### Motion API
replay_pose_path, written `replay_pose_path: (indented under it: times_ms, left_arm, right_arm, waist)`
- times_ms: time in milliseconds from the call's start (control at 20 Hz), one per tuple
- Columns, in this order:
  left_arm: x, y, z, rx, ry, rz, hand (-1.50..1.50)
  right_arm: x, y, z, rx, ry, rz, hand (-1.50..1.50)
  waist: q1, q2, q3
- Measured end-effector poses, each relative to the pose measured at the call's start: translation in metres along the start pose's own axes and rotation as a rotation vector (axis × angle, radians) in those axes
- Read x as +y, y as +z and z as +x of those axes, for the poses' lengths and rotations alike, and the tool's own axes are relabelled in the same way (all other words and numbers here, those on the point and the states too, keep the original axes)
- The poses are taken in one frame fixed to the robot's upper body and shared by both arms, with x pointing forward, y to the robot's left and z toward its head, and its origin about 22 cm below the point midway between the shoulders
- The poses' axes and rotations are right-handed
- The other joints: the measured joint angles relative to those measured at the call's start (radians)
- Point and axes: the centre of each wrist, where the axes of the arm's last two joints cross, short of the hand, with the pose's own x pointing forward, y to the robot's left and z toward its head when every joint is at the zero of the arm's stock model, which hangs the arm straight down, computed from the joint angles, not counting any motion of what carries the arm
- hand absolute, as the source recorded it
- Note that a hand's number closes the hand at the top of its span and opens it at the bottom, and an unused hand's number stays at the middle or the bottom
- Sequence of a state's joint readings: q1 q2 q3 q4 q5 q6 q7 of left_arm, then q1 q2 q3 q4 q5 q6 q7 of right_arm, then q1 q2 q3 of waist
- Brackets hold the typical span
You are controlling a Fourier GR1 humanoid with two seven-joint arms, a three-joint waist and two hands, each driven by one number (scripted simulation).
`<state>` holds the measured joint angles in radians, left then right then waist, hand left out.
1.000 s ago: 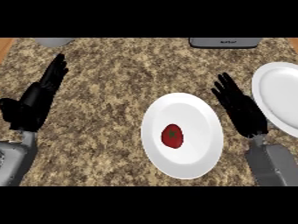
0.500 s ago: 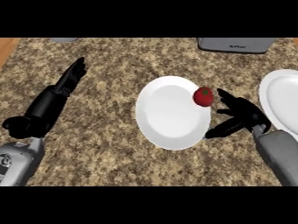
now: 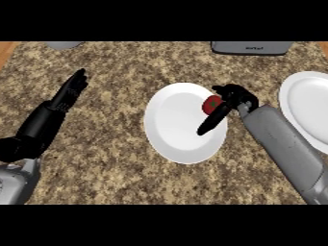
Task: Pick the tomato from the plate and place it in the plate
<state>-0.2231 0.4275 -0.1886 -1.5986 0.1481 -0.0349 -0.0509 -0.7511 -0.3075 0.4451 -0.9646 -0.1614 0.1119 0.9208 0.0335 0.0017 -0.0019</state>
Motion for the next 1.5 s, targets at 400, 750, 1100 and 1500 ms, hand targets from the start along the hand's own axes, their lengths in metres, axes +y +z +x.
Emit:
replay_pose_path:
  times_ms: [400, 750, 1100, 1500]
  left_arm:
    - [0.001, 0.003, 0.0, 0.007, -0.001, 0.004, 0.0]
    - [0.001, 0.001, 0.002, 0.004, 0.0, 0.016, 0.0]
    - [0.005, 0.006, -0.001, -0.001, -0.003, 0.014, 0.0]
    - [0.007, 0.004, 0.004, 0.01, 0.0, 0.027, 0.0]
  right_arm:
    - [-0.014, 0.005, 0.039, 0.078, -0.073, 0.2, -1.5]
    - [-0.033, 0.0, 0.039, 0.154, -0.056, 0.24, -1.5]
    - [-0.055, -0.007, 0.028, 0.198, -0.081, 0.254, -1.5]
    - [-0.042, -0.024, 0.014, 0.21, -0.06, 0.331, -1.5]
  waist:
    - [-0.015, 0.0, 0.001]
    - [-0.021, 0.0, 0.001]
    - [-0.021, 0.0, 0.001]
    - [-0.025, -0.001, 0.002]
